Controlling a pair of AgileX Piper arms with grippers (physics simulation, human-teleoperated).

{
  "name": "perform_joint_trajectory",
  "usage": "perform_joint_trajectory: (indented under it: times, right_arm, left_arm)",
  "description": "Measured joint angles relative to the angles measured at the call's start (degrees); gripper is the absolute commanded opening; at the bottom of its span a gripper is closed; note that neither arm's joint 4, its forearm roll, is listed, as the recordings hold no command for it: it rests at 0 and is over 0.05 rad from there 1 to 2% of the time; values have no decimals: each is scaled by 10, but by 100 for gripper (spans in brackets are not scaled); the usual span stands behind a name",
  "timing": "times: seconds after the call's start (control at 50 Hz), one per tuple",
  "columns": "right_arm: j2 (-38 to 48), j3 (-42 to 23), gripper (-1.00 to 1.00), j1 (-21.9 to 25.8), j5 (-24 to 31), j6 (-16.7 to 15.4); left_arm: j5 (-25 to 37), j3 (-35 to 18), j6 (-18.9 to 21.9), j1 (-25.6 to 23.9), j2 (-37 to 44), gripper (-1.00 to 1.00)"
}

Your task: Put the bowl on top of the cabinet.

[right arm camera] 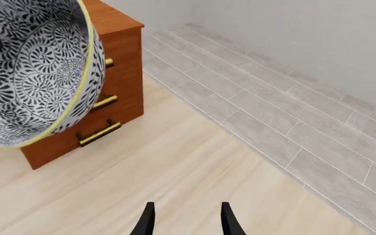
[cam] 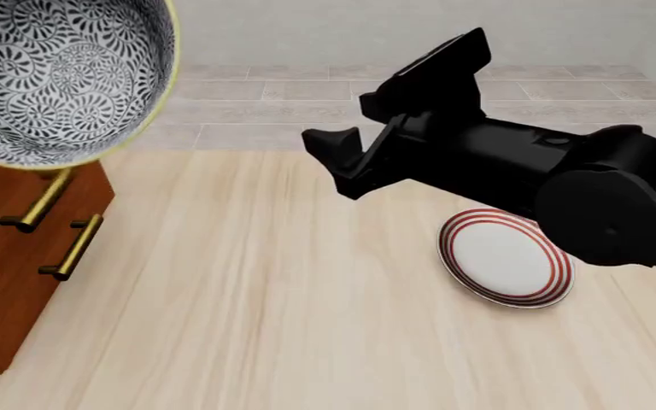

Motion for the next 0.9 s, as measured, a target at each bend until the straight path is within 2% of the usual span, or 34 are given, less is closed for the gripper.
perform_joint_trajectory:
  times: [0.4,0.58,0.9]
  right_arm:
    - [0,-2,100,-4,2,2]
    - [-1,-3,100,-5,4,2]
    - [0,-2,100,-7,3,2]
  left_arm:
    - [92,-82,17,87,59,-100]
    - [117,-107,20,115,86,-100]
    - [151,-159,35,199,123,-100]
